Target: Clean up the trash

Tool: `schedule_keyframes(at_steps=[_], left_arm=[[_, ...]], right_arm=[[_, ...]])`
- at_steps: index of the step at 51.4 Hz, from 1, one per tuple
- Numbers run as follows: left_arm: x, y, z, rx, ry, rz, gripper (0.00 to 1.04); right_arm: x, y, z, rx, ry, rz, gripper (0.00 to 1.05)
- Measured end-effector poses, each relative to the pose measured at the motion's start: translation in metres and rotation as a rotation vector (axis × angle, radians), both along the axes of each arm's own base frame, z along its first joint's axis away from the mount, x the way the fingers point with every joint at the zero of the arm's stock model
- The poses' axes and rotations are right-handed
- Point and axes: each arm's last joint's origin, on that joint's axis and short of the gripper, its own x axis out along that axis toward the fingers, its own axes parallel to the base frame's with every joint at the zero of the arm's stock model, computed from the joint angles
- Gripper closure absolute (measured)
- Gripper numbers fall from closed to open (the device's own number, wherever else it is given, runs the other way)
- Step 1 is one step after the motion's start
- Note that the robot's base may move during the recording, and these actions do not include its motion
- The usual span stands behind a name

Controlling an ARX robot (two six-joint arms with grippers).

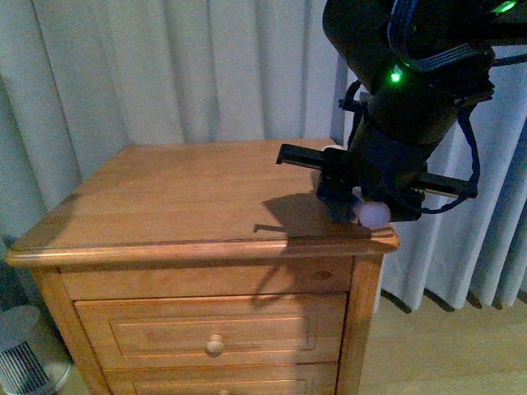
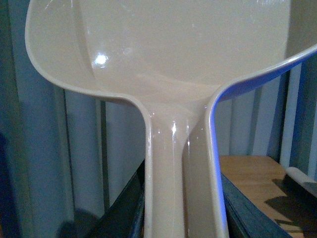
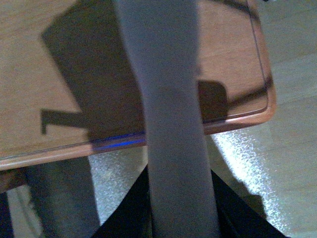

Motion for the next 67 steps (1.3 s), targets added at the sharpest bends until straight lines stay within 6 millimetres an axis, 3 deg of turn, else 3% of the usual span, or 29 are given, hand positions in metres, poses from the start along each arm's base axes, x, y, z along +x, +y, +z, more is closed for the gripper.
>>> schedule_keyframes(at_steps=[6, 7, 13, 17, 22, 25, 27, 32, 36, 47, 59, 67], left_arm=[[0.0, 0.0, 0.0, 0.0, 0.0, 0.0, 0.79], [0.0, 0.0, 0.0, 0.0, 0.0, 0.0, 0.79], [0.0, 0.0, 0.0, 0.001, 0.0, -0.001, 0.79], [0.0, 0.0, 0.0, -0.002, 0.0, 0.004, 0.79], [0.0, 0.0, 0.0, -0.003, 0.0, 0.002, 0.79], [0.0, 0.0, 0.0, -0.002, 0.001, -0.001, 0.79], [0.0, 0.0, 0.0, -0.003, 0.001, 0.001, 0.79], [0.0, 0.0, 0.0, -0.003, 0.001, 0.001, 0.79], [0.0, 0.0, 0.0, -0.003, 0.001, 0.001, 0.79], [0.0, 0.0, 0.0, -0.004, 0.001, 0.001, 0.79], [0.0, 0.0, 0.0, -0.004, 0.001, 0.002, 0.79], [0.0, 0.0, 0.0, 0.0, 0.001, -0.009, 0.79]], right_arm=[[-0.001, -0.002, 0.002, -0.001, -0.014, -0.003, 0.85], [-0.014, -0.015, 0.041, -0.027, -0.201, 0.021, 0.85], [-0.034, -0.035, 0.042, -0.055, -0.363, 0.071, 0.85], [-0.07, -0.061, 0.052, -0.098, -0.537, 0.125, 0.85], [-0.129, -0.099, 0.094, -0.106, -0.828, 0.129, 0.85], [-0.18, -0.127, 0.118, -0.11, -1.023, 0.096, 0.85], [-0.206, -0.14, 0.123, -0.119, -1.107, 0.074, 0.85], [-0.231, -0.153, 0.112, -0.152, -1.151, 0.07, 0.85], [-0.244, -0.163, 0.086, -0.195, -1.112, 0.06, 0.86], [-0.256, -0.187, 0.057, -0.218, -1.111, -0.048, 0.86], [-0.255, -0.193, 0.04, -0.214, -1.105, -0.104, 0.86], [-0.255, -0.194, 0.04, -0.214, -1.109, -0.116, 0.86]])
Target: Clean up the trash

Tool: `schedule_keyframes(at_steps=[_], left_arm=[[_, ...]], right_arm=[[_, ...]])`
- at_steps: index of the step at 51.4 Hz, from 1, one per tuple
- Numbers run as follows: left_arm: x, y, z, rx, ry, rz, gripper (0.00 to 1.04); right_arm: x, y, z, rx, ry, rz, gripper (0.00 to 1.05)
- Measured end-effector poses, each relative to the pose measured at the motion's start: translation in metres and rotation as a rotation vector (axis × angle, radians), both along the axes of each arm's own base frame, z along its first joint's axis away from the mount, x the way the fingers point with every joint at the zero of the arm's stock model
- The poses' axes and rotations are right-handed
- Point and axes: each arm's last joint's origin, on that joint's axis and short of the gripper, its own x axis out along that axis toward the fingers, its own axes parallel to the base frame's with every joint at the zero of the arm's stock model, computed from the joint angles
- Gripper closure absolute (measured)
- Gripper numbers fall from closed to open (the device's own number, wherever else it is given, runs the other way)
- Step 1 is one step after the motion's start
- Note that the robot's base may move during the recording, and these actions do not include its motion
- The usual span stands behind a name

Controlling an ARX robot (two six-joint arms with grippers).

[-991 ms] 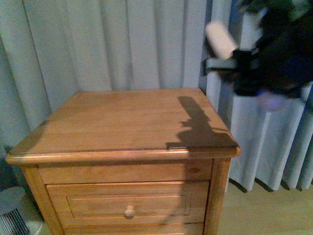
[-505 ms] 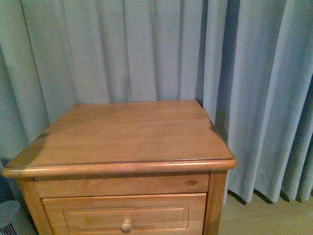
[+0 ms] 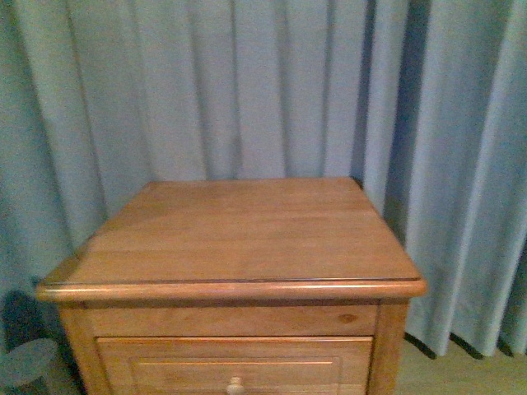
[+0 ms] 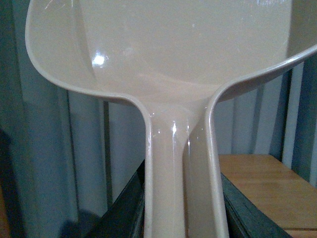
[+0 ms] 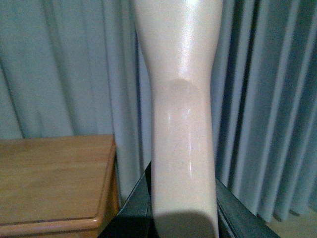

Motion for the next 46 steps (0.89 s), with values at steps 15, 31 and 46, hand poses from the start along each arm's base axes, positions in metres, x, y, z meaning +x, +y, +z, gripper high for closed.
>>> schedule_keyframes(at_steps=[15, 31, 46], left_arm=[[0.0, 0.0007, -0.0005, -0.008, 0.0, 0.016, 0.79], [0.0003, 0.0005, -0.0009, -0.006, 0.002, 0.01, 0.79], [-0.0001, 0.0005, -0.0007, -0.006, -0.001, 0.01, 0.79]], right_arm=[[0.0008, 0.0005, -0.0007, 0.0, 0.004, 0.01, 0.86], [0.0007, 0.0004, -0.0008, 0.0, 0.005, 0.006, 0.86], [0.0005, 0.0003, -0.0006, 0.001, 0.003, 0.006, 0.86]])
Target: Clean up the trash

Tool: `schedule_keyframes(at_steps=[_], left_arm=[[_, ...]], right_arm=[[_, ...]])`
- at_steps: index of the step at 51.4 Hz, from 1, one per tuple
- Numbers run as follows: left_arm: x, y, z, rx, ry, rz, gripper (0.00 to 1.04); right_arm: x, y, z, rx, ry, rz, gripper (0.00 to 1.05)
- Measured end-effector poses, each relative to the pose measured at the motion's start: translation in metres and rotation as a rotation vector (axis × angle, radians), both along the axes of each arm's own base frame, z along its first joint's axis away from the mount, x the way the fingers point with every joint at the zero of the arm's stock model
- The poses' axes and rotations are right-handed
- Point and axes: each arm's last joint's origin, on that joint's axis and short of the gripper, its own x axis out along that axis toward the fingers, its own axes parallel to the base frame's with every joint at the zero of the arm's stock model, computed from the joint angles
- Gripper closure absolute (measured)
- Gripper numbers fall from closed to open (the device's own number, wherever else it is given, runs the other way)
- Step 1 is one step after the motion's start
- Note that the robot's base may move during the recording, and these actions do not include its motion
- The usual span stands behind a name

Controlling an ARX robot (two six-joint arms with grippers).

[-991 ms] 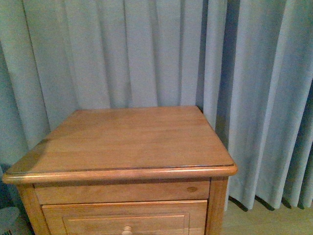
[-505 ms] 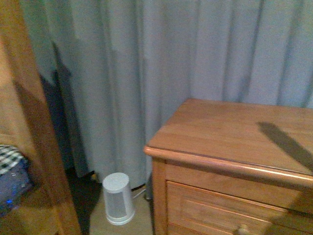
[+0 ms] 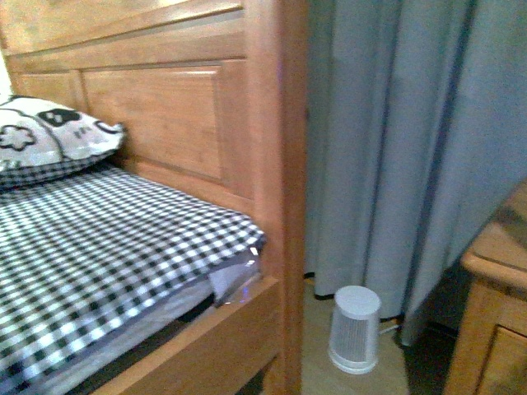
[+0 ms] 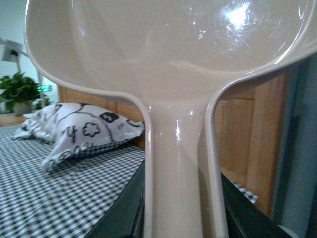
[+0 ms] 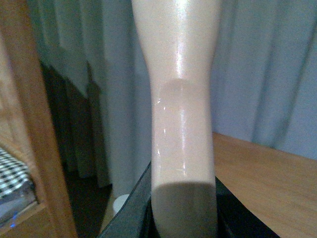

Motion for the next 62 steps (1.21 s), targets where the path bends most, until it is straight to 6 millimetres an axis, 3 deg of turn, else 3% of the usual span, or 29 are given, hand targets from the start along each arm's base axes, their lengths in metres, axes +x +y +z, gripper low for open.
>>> schedule_keyframes(at_steps=[41, 43, 47, 50, 62], left_arm=[[-0.001, 0.001, 0.0, -0.008, -0.004, 0.015, 0.79], [0.002, 0.0, 0.0, -0.033, 0.066, 0.03, 0.79], [0.003, 0.004, 0.009, -0.056, 0.367, 0.064, 0.79], [0.006, 0.009, 0.004, -0.047, 0.574, 0.041, 0.79], [0.044, 0.022, -0.003, 0.102, 0.786, -0.051, 0.79]], right_arm=[[0.0, 0.001, 0.0, -0.004, 0.001, 0.015, 0.86], [0.0, 0.001, 0.0, -0.003, 0.001, 0.012, 0.86], [0.0, 0.0, 0.0, -0.001, 0.001, 0.001, 0.86], [0.0, 0.0, 0.0, 0.001, -0.004, -0.002, 0.86], [0.0, 0.0, 0.0, 0.0, -0.001, 0.0, 0.86]])
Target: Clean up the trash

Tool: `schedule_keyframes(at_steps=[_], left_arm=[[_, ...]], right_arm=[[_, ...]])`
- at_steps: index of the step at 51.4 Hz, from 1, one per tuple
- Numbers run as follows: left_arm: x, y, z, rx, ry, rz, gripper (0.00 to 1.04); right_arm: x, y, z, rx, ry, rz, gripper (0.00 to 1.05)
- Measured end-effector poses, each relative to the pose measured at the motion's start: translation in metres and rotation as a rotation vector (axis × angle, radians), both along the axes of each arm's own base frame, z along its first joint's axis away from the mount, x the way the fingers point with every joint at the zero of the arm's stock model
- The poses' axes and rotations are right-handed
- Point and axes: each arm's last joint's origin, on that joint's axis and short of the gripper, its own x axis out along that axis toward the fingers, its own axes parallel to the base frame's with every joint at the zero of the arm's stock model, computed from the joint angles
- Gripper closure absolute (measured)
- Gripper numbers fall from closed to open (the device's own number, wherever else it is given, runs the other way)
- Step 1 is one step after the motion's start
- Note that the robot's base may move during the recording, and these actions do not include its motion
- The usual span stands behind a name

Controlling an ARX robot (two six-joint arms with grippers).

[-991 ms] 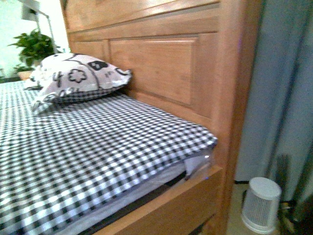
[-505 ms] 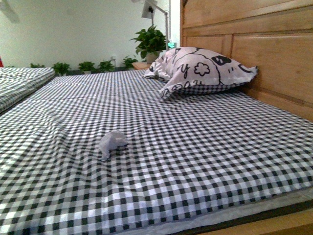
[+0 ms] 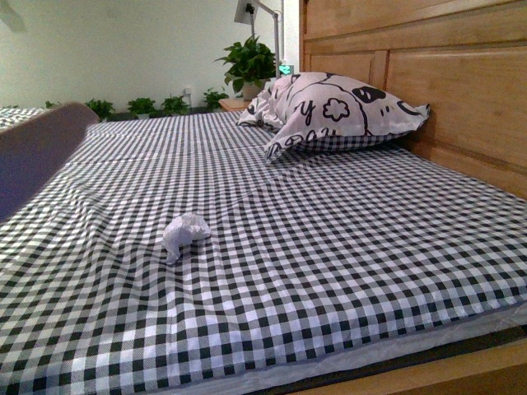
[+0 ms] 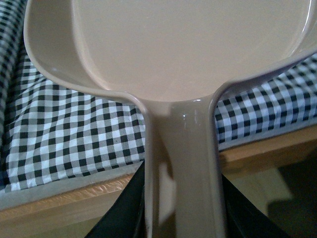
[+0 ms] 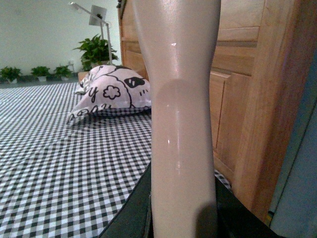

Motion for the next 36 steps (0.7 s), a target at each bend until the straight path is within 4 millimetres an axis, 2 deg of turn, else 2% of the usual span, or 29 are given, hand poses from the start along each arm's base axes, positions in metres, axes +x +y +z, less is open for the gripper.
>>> schedule_keyframes(at_steps=[5, 21, 36], left_arm=[[0.018, 0.005, -0.003, 0.06, 0.061, -0.093, 0.79], [0.055, 0.018, -0.02, 0.224, 0.222, -0.254, 0.79], [0.072, 0.016, -0.038, 0.354, 0.25, -0.364, 0.79]], right_arm=[[0.0, 0.0, 0.0, 0.0, -0.001, 0.0, 0.86], [0.0, 0.0, 0.0, 0.0, -0.001, 0.002, 0.86], [0.0, 0.0, 0.0, 0.0, -0.001, 0.002, 0.86]])
